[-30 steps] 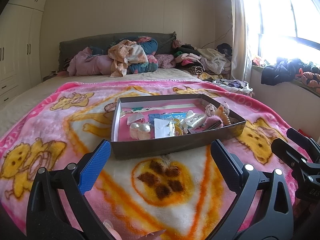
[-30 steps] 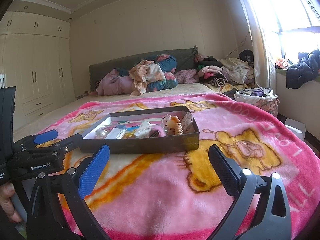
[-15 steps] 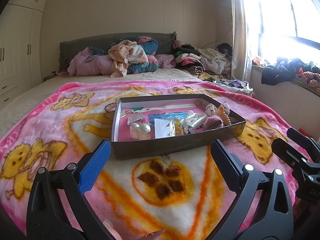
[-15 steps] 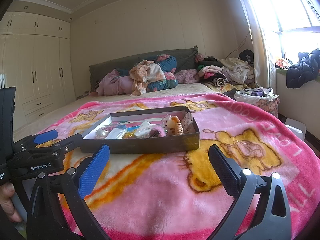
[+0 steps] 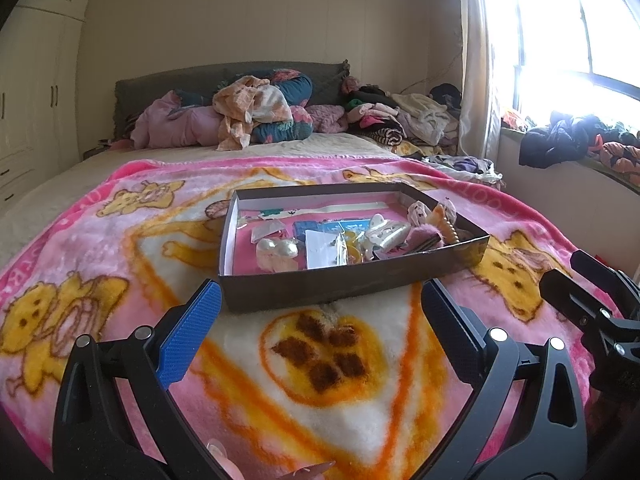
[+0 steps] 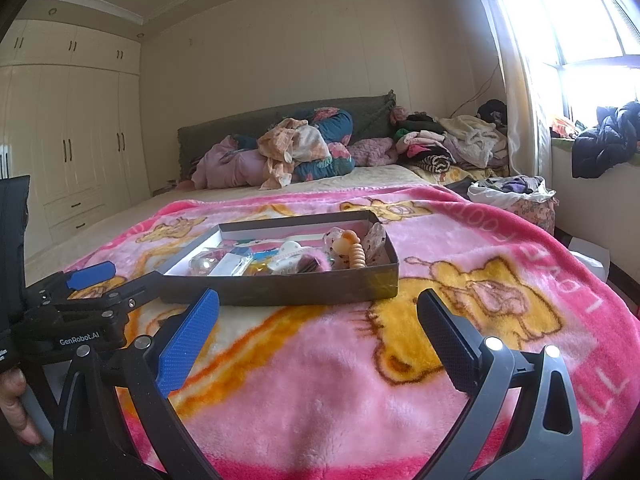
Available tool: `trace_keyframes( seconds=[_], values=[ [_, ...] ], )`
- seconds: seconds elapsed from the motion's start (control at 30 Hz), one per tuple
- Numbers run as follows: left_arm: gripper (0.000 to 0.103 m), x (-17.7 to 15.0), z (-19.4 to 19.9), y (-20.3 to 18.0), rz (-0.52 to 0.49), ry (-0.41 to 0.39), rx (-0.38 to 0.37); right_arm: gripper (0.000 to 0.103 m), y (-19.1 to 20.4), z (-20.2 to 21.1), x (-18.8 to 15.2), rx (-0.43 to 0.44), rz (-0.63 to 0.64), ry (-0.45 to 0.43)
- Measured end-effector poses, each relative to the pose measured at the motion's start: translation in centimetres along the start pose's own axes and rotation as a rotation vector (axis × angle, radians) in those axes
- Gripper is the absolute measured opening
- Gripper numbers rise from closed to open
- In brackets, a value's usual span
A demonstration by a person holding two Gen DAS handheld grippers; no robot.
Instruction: Organize jewelry
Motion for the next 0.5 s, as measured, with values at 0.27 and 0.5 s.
trace_keyframes(
  seconds=[0.27, 0.5],
  values=[
    [0.092, -0.6, -0.5, 0.3, 0.006, 0.026, 0.010, 0.097, -0.6, 0.1, 0.0, -0.005, -0.017, -0.003],
    [0.092, -0.2, -2.3, 3.8, 0.087, 0.072, 0.070, 0.097, -3.1, -1.1, 0.7, -0.043, -0.063, 0.071]
  ],
)
Point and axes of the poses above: each gripper's, at about its wrist camera, not at the fingertips, and z roughly against the way its jaws point, y to its left, x to its top, the point moved 9 cm from there along -z, roughly the way its jaws point, and after that the axes turned 5 degrees about y, right-handed, at the moved point
